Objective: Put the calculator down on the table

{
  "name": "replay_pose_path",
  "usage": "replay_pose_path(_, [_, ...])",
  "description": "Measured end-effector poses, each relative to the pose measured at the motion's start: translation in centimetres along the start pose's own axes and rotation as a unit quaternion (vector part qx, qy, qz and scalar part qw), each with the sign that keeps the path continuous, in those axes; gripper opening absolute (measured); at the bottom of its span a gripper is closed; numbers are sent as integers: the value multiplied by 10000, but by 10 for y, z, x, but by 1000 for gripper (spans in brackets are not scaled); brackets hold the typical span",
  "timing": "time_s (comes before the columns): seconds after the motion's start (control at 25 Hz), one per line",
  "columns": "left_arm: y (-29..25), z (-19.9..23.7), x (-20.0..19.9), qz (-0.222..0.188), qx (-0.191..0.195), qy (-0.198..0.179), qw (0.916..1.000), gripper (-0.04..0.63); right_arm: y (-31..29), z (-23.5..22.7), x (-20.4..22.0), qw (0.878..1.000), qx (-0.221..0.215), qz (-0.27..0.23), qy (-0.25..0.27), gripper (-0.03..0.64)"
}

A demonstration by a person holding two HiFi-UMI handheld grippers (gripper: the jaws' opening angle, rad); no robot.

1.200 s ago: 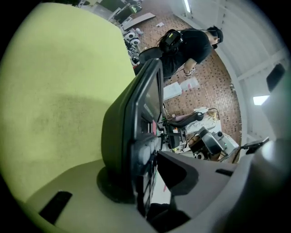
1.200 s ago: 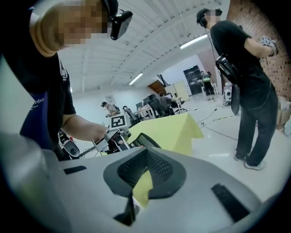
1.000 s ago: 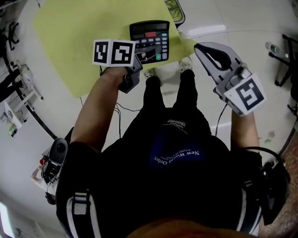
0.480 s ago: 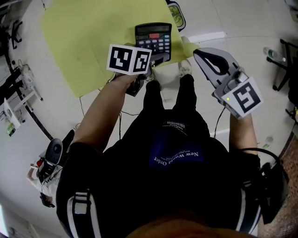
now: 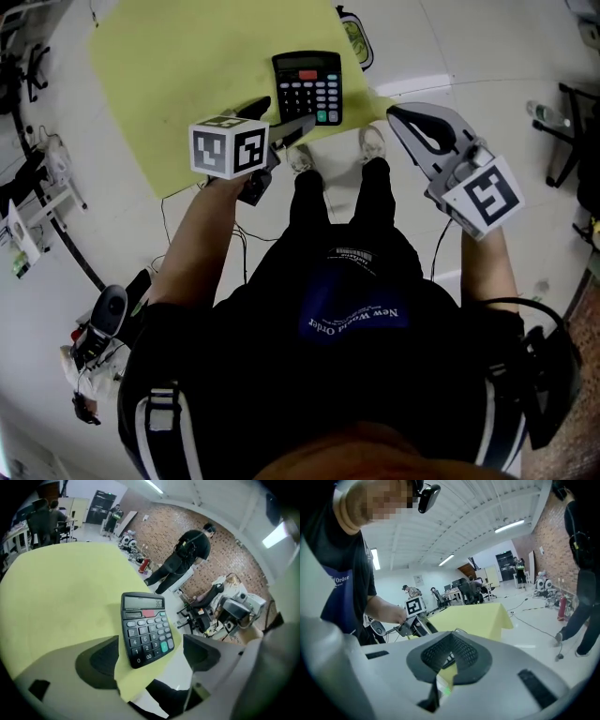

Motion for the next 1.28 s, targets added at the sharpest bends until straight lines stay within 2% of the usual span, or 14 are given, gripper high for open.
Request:
replay_pose_path(0.08, [23,3,3,-504,421,165,9977,417,0,3,-7,9999,-36,-52,-119,-14])
replay_pose_path(0.2, [69,0,4,-1447,972,262,9843,416,-1,13,-25,9998,-89,-106,-174,-14])
replay_pose_path(0.28, [108,-4,3,-2076,1159,168,9712,416,-2,24,-48,9998,-153,-154,-37,-14])
replay_pose_path(0.44, [194,-12,5,-3160,1357,-87,9390,410,-4,55,-108,9983,-353,-321,348,-14])
replay_pose_path(0.64, [290,-22,31,-4101,1070,-167,9056,166,-1,99,-175,9951,-565,-587,563,-14])
replay_pose_path(0.72, [322,-22,41,-4463,1023,-200,8888,74,-4,109,-201,9930,-652,-690,700,-14])
replay_pose_path(0.76, [336,-20,45,-4649,1003,-213,8794,51,-7,112,-213,9916,-711,-718,807,-14])
replay_pose_path(0.84, [360,-15,54,-4969,912,-208,8628,8,-17,119,-233,9889,-840,-720,988,-14])
replay_pose_path(0.96, [388,-7,70,-5288,676,-185,8459,8,-32,131,-250,9868,-1016,-677,1067,-14])
replay_pose_path(1.12, [398,-5,80,-5459,500,-160,8362,8,-45,134,-256,9866,-1196,-744,827,-14])
replay_pose_path(1.28, [396,-7,78,-5585,558,-197,8274,8,-49,131,-254,9862,-1330,-846,506,-14])
Point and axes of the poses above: the fingertips, and each gripper's own axes: y backward along the fingers, z to its left, x out of its underside, the point moved 9 cm from there along y, backward along the fingers, and after that the axes turned 9 degrees about -x, right-handed, at the moved point
